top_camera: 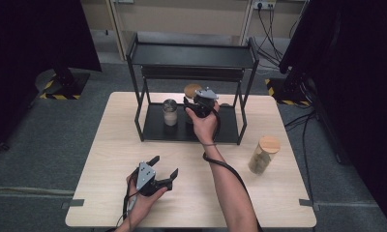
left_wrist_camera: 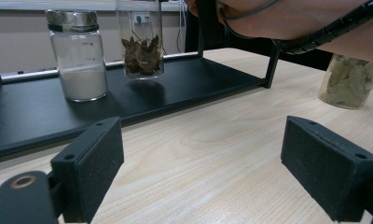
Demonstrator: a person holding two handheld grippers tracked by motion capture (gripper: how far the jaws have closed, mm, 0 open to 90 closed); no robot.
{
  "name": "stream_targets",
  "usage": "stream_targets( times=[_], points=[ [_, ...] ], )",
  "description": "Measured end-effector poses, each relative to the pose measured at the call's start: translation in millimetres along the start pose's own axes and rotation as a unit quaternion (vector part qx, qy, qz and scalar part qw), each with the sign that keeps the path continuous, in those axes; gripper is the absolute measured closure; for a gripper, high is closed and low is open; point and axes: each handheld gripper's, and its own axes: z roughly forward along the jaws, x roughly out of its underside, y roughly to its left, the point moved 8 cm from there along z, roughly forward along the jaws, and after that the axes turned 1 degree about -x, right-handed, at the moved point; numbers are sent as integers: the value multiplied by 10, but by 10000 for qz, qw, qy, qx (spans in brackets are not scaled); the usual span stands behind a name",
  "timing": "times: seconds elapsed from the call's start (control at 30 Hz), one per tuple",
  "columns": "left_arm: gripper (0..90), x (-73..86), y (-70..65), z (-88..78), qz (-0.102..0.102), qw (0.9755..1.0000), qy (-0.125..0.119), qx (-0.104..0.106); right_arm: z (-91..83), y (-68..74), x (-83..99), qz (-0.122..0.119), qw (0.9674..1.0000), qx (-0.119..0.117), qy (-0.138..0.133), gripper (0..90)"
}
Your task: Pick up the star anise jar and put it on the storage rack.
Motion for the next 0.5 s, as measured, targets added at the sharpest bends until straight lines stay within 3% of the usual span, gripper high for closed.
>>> stream_targets(
  times=[0.5],
  points=[
    [128, 0, -2, 0, 10, 10000, 3, 5, 34, -1, 52, 11, 10000, 0, 68, 256]
  ],
)
